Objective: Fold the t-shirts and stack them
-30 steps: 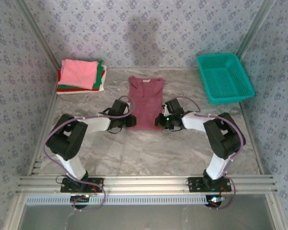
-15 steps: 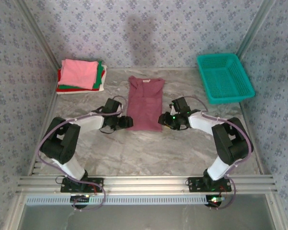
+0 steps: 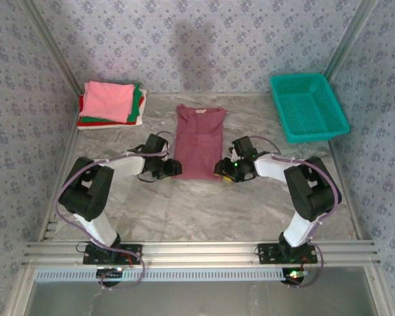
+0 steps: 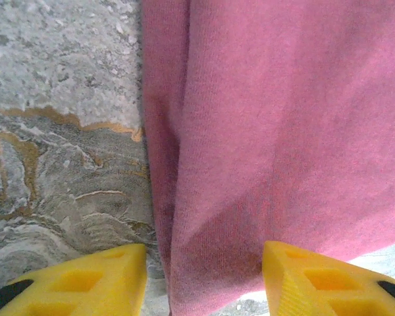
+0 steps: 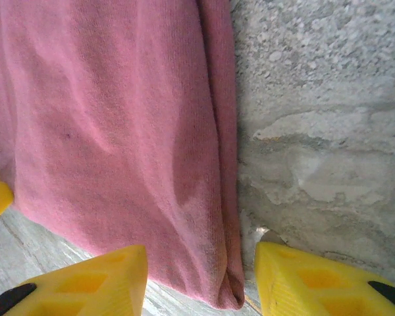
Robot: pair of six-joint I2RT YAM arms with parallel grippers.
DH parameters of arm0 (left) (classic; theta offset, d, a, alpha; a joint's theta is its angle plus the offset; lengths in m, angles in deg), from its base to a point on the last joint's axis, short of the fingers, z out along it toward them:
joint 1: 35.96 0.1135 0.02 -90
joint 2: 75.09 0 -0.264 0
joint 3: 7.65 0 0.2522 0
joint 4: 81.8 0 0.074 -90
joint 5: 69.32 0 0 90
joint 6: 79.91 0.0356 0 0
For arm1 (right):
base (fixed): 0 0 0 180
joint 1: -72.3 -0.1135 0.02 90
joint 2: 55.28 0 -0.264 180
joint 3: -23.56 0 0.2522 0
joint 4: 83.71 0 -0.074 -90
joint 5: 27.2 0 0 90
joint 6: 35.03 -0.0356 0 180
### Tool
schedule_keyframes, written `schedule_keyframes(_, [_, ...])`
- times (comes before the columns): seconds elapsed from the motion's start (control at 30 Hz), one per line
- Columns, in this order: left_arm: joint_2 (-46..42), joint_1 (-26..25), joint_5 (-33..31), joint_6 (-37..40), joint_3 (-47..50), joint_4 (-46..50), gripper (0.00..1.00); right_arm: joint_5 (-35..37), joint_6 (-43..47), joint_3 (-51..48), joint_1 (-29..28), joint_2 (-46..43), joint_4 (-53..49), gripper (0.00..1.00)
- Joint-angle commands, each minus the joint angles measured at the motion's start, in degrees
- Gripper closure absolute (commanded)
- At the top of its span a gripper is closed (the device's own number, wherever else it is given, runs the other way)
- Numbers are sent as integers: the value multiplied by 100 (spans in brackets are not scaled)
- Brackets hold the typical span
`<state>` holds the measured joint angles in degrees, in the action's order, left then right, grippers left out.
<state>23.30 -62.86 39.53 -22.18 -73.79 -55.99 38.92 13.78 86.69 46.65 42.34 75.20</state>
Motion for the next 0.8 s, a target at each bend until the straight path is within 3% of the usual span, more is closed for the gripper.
schedule_keyframes(0.0, [226,-341,471,-64,-202,-426,52,-75,-115,3,-64,97,72,51])
schedule_keyframes(0.37, [253,-479,369,-175,-137,-419,60,-164,-312,-9,-107,201,289,57])
schedule_keyframes(0.53, [172,-412,102,-204,-13,-387,67,-166,-442,-24,-116,231,427,73])
schedule_keyframes(0.7, [86,-352,-18,-218,80,-378,89,-104,-426,-10,-108,71,327,95])
schedule_keyframes(0.77, [22,-327,-61,-210,69,-301,99,-86,-397,5,-99,-19,199,100])
